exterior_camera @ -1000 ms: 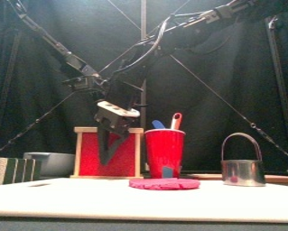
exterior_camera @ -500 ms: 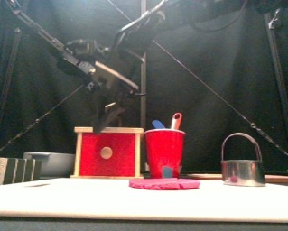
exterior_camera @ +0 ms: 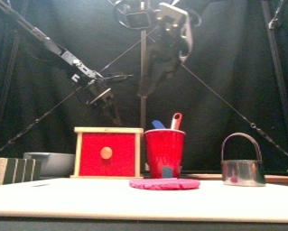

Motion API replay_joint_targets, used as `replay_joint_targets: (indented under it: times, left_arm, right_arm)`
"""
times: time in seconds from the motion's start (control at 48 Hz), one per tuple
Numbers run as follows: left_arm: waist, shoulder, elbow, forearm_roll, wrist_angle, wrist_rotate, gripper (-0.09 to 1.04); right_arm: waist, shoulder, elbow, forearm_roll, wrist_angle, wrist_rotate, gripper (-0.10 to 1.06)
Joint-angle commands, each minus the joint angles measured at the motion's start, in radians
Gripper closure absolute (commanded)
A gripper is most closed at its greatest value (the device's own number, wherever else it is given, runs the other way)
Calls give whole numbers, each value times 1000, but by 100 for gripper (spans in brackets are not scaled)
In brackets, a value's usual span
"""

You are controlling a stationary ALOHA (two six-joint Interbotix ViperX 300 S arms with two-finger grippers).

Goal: Get the cutter from the drawer then cut the dough then place the extra dough in the bowl
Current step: Cut the dough

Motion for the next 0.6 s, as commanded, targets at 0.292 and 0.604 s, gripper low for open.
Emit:
replay_joint_targets:
  times: [0.292, 0.604]
  left_arm:
    - [-296, -158, 183, -115, -414, 0, 56]
    - [-569, -193, 293, -222, -676, -3, 56]
  right_arm:
    - [-5, -270, 245, 66, 6, 87, 36]
    - [0, -305, 339, 117, 25, 84, 2]
